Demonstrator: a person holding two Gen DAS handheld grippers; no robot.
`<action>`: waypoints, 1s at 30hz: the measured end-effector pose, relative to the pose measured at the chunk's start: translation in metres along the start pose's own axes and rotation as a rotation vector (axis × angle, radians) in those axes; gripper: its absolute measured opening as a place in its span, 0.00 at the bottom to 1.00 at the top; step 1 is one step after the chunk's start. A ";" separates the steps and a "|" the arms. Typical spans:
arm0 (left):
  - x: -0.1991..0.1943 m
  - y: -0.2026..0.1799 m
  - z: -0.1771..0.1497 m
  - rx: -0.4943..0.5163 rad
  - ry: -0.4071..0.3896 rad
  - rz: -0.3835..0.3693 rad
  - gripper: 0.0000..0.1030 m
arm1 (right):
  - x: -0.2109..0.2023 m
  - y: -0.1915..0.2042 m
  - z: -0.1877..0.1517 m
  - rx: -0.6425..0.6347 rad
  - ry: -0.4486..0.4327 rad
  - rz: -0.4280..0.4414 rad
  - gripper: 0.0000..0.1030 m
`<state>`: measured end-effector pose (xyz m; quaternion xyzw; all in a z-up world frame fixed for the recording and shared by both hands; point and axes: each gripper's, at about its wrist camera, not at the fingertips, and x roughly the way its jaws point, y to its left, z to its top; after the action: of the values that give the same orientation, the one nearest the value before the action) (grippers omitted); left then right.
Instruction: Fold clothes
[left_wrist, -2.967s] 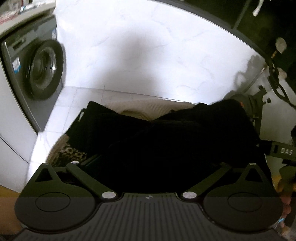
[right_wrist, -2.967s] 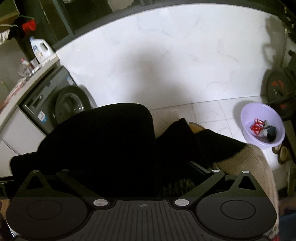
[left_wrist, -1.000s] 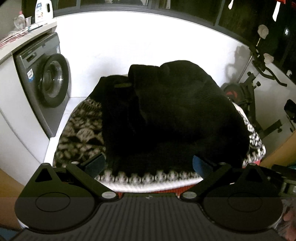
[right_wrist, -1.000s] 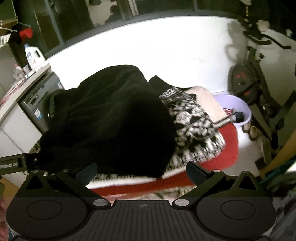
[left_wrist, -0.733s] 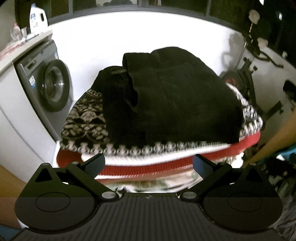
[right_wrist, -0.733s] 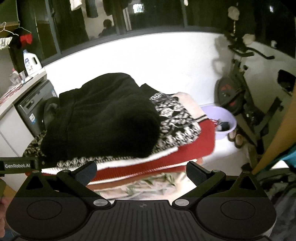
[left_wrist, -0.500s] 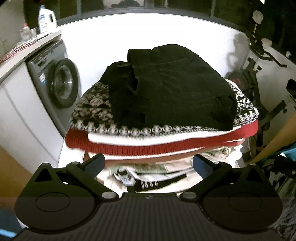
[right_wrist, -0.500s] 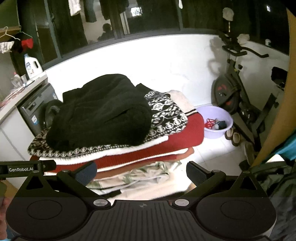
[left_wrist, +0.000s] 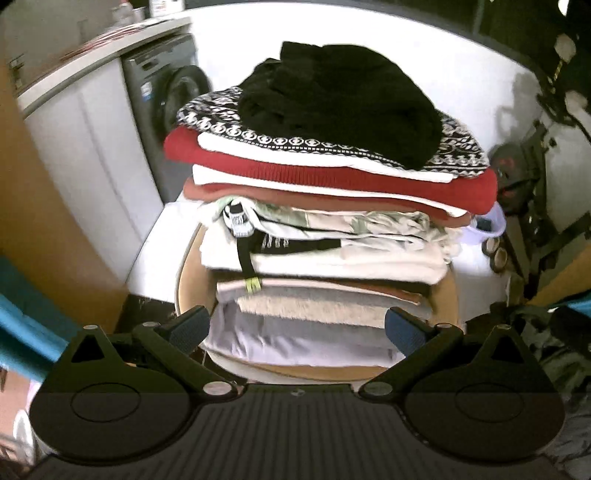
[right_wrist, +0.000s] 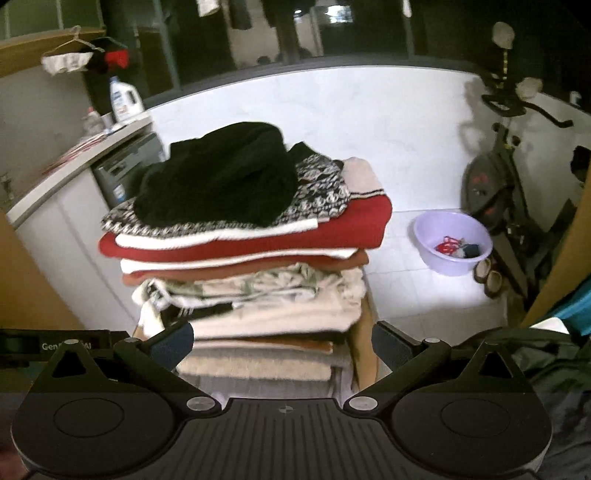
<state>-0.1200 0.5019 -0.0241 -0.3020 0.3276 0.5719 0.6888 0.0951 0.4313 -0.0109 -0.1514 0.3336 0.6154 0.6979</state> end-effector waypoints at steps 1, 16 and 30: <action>-0.009 -0.002 -0.008 -0.011 -0.007 0.004 1.00 | -0.007 -0.003 -0.004 -0.007 -0.002 0.012 0.99; -0.081 -0.010 -0.068 -0.040 -0.045 0.037 1.00 | -0.077 -0.010 -0.052 -0.036 0.018 0.072 0.99; -0.120 0.028 -0.103 0.091 -0.036 0.041 1.00 | -0.117 0.055 -0.095 -0.013 0.042 -0.023 0.99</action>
<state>-0.1744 0.3540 0.0085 -0.2533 0.3468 0.5757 0.6958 0.0134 0.2941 0.0066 -0.1724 0.3423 0.6063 0.6968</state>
